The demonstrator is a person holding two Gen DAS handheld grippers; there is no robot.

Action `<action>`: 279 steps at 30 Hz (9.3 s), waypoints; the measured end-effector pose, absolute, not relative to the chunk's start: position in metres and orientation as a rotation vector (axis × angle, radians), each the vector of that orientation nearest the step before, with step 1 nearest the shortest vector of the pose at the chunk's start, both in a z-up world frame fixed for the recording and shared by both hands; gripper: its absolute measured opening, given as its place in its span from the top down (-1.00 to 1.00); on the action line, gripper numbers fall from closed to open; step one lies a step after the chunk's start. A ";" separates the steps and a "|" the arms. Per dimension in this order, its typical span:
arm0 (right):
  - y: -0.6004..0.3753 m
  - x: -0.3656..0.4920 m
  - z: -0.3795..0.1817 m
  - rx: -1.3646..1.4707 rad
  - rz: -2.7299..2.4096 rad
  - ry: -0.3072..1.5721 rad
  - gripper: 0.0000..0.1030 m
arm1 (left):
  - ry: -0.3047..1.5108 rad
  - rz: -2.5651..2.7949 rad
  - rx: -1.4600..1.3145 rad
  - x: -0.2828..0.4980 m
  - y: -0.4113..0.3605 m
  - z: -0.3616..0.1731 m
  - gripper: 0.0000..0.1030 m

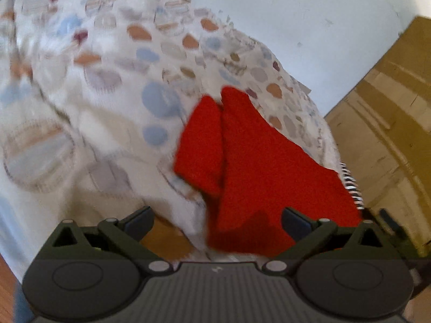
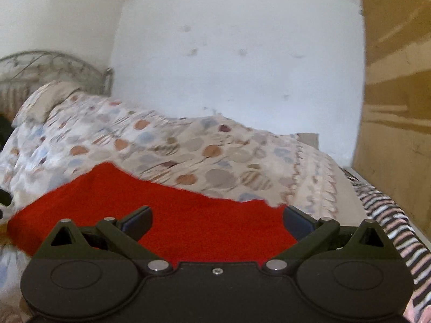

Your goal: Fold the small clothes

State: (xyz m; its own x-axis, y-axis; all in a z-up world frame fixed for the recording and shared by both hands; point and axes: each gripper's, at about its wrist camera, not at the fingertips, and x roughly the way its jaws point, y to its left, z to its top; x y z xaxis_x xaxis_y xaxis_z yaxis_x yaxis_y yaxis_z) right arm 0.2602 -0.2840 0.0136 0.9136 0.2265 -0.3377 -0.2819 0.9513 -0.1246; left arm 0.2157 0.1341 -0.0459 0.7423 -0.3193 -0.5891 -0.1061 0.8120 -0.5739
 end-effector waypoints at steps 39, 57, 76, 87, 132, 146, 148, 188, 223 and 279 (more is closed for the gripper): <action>-0.215 0.239 -0.052 -0.379 0.281 0.336 -0.99 | 0.632 -0.162 -0.899 0.197 0.101 -0.078 -0.99; -0.280 0.238 -0.046 -0.248 0.269 0.322 -0.99 | 0.632 -0.150 -0.816 0.231 0.063 -0.082 -0.99; -0.294 0.240 -0.049 -0.146 0.313 0.326 -0.99 | 0.521 0.011 -0.973 0.252 0.072 -0.104 -0.78; -0.289 0.232 -0.048 -0.169 0.269 0.296 -0.99 | 0.472 0.051 -0.602 0.261 0.040 -0.060 0.45; -0.462 0.225 0.053 -0.220 0.051 0.375 -0.99 | 0.477 -0.895 0.151 0.230 -0.157 0.016 -0.87; -0.363 0.340 0.146 -0.351 0.709 0.687 -0.83 | 0.452 -0.894 0.207 0.225 -0.166 0.002 -0.90; -0.350 0.343 0.146 -0.343 0.767 0.728 -0.78 | 0.454 -0.895 0.201 0.226 -0.167 0.002 -0.90; -0.468 0.326 0.033 0.584 0.372 0.648 -0.39 | 0.491 -0.877 0.228 0.219 -0.169 -0.001 -0.91; -0.423 0.256 0.005 0.435 0.124 0.506 -0.77 | 0.704 -0.367 -0.401 0.254 -0.049 -0.008 -0.99; -0.419 0.311 -0.065 0.487 0.220 0.491 -0.99 | 0.782 -0.405 -0.331 0.242 -0.066 -0.056 -1.00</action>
